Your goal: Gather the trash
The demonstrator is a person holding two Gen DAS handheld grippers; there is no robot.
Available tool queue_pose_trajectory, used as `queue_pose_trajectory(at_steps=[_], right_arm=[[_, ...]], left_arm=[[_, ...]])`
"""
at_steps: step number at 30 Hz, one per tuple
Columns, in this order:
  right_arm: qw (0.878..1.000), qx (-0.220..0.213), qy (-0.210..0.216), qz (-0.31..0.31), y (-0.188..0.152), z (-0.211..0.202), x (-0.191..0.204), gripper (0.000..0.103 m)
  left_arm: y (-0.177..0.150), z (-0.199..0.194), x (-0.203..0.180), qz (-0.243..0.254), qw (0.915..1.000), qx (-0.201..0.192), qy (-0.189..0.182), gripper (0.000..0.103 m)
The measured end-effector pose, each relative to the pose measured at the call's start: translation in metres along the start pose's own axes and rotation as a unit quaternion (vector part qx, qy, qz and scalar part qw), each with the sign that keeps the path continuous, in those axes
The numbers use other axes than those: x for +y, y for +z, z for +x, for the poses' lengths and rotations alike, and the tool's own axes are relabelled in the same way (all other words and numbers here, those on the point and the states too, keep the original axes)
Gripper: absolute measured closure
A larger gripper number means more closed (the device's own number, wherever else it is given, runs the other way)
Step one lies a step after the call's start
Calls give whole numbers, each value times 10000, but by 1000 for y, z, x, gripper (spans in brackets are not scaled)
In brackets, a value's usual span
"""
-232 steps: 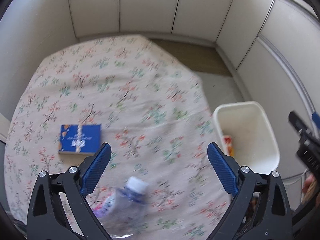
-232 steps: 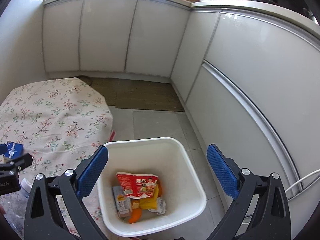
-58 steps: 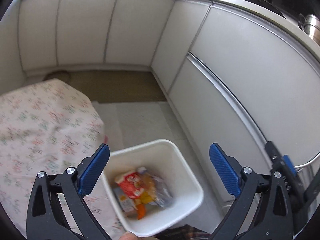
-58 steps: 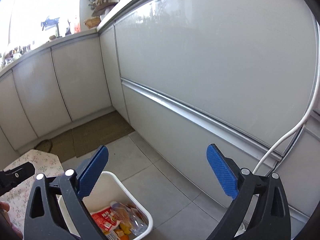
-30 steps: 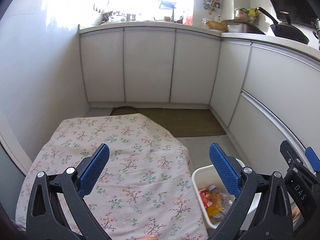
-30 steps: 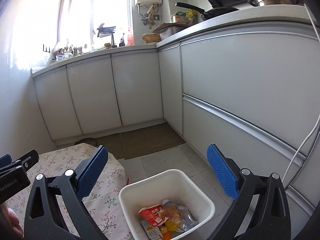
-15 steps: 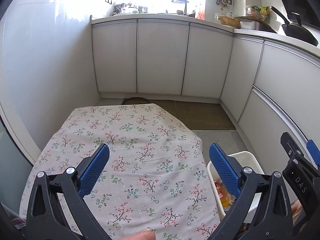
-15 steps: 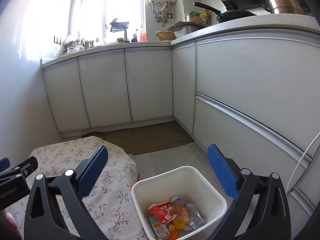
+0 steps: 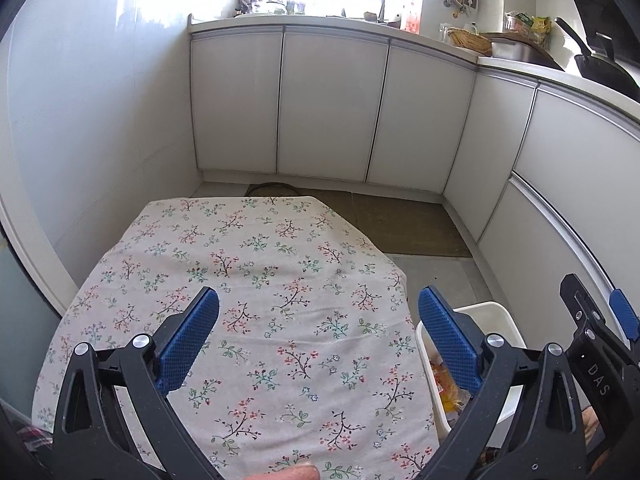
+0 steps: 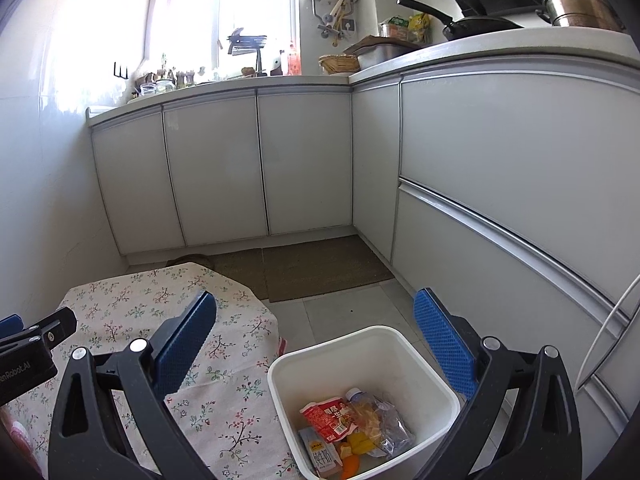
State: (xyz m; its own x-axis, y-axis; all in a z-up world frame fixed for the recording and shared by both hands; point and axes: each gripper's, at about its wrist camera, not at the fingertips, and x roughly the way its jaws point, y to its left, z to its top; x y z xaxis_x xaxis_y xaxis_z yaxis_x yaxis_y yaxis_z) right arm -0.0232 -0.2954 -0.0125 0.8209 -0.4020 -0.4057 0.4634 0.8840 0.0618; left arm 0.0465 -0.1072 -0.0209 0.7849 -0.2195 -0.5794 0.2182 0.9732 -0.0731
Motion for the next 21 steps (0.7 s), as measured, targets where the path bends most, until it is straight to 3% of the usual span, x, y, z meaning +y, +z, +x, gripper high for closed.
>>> queue_pose_trajectory(at_steps=[21], right_arm=[[9998,191,48,-46,-6,4,4,7]], left_arm=[[-2,3,-3,156,9999,12,59,12]])
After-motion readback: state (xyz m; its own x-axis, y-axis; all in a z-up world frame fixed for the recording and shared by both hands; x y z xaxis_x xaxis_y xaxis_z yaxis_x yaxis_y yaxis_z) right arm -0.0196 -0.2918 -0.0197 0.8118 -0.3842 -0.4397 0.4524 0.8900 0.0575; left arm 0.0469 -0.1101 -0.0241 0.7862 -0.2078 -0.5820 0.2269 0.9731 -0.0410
